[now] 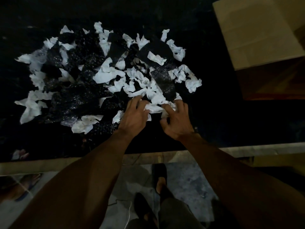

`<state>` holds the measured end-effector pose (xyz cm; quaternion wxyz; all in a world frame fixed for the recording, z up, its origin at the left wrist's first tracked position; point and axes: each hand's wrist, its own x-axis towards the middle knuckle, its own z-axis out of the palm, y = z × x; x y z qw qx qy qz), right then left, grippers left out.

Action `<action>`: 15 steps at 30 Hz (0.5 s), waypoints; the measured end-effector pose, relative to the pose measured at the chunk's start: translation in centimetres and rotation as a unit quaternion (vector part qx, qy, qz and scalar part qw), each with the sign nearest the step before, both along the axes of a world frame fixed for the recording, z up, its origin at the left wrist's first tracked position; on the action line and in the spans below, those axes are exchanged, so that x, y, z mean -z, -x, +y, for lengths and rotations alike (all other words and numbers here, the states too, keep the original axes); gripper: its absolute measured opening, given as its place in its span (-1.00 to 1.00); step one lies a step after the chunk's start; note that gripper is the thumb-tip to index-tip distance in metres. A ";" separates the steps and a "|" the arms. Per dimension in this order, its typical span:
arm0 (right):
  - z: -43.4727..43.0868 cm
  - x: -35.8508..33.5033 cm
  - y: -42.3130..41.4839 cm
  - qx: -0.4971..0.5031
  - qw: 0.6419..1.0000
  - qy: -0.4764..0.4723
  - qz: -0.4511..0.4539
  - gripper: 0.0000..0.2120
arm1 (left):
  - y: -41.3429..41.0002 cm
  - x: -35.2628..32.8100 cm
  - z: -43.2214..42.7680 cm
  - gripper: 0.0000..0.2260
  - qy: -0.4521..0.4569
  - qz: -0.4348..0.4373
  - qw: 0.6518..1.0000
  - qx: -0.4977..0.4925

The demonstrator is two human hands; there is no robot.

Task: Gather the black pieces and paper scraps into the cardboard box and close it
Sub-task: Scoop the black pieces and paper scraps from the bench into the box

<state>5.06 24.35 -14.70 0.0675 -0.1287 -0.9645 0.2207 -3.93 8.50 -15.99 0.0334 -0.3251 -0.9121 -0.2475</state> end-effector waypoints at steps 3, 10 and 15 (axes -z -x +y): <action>-0.6 -0.2 0.3 0.037 0.997 0.000 0.062 -0.72 | -0.4 0.1 0.0 -0.72 -0.019 0.047 0.998 0.023; 0.6 0.7 1.2 0.060 0.996 0.035 0.054 -0.83 | -0.7 0.6 0.4 -0.71 -0.004 0.018 1.000 -0.008; 1.7 -0.5 1.2 0.090 0.988 0.110 0.055 -0.56 | -0.5 0.4 0.6 -0.49 0.097 0.077 0.992 -0.013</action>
